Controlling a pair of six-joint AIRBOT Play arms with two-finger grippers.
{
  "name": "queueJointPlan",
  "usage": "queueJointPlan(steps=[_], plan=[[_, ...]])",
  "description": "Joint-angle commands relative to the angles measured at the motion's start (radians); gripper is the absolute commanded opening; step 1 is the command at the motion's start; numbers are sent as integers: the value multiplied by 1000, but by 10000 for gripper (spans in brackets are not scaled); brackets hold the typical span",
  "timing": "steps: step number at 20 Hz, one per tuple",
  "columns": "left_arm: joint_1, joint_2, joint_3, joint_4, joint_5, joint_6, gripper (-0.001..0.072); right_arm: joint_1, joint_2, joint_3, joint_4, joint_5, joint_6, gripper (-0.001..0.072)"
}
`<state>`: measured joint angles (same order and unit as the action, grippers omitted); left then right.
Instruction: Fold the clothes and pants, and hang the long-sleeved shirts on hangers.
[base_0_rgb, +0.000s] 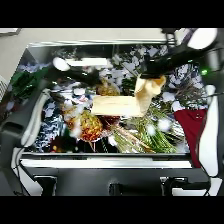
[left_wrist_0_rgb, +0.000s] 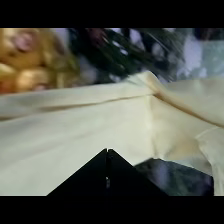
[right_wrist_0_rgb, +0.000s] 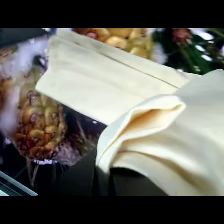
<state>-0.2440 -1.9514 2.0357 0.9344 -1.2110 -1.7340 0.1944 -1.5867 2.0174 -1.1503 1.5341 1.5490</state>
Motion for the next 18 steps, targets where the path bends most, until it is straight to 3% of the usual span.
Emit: queueJointPlan(steps=[1, 7, 14, 15, 18], plan=[[156, 141, -2, 244, -100, -22, 18, 137, -74, 0, -14, -76, 11, 25], [327, 257, -2, 279, -140, -21, 19, 296, -269, 0, -13, -205, 10, 25], [361, 265, -2, 279, -161, -21, 19, 336, -380, 0, 3, -292, 11, 27], [361, 265, -2, 279, -161, -21, 19, 337, -381, 0, 12, -299, 11, 82], [361, 265, -2, 279, -162, -21, 19, 337, -368, 1, 64, -323, 8, 362]])
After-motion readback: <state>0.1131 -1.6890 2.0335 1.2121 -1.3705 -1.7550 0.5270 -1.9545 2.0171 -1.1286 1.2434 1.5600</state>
